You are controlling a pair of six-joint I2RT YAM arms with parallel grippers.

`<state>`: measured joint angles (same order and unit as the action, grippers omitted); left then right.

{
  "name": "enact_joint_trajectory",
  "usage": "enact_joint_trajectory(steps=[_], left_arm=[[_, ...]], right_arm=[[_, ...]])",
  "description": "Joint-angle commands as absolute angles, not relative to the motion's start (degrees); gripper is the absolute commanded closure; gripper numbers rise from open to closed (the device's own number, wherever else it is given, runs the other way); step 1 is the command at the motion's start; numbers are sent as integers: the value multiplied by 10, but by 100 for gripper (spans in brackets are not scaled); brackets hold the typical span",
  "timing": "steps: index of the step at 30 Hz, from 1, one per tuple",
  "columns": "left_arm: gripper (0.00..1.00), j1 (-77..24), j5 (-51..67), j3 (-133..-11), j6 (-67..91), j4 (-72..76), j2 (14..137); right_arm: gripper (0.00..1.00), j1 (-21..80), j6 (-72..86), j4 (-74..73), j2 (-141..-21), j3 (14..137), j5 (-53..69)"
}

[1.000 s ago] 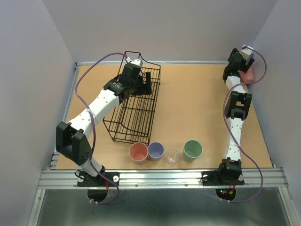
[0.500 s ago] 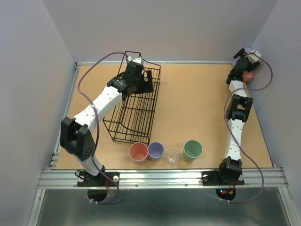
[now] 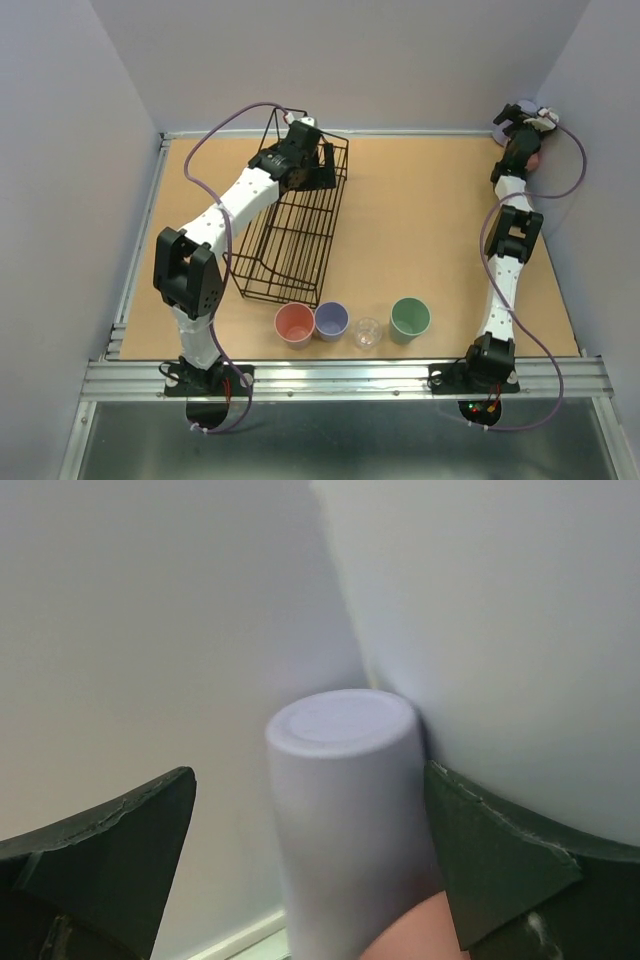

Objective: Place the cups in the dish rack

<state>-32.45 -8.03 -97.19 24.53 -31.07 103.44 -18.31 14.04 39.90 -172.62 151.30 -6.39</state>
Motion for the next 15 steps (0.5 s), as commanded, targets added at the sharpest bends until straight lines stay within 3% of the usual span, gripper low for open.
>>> enact_joint_trajectory(steps=[1, 15], left_arm=[[4, -343, -76, -1028, 247, -308, 1046], [4, -349, -95, -1049, 251, -298, 1054]], right_arm=[[0, -168, 195, 391, -1736, 1523, 46], [5, -52, 184, 344, -1664, 1477, 57]])
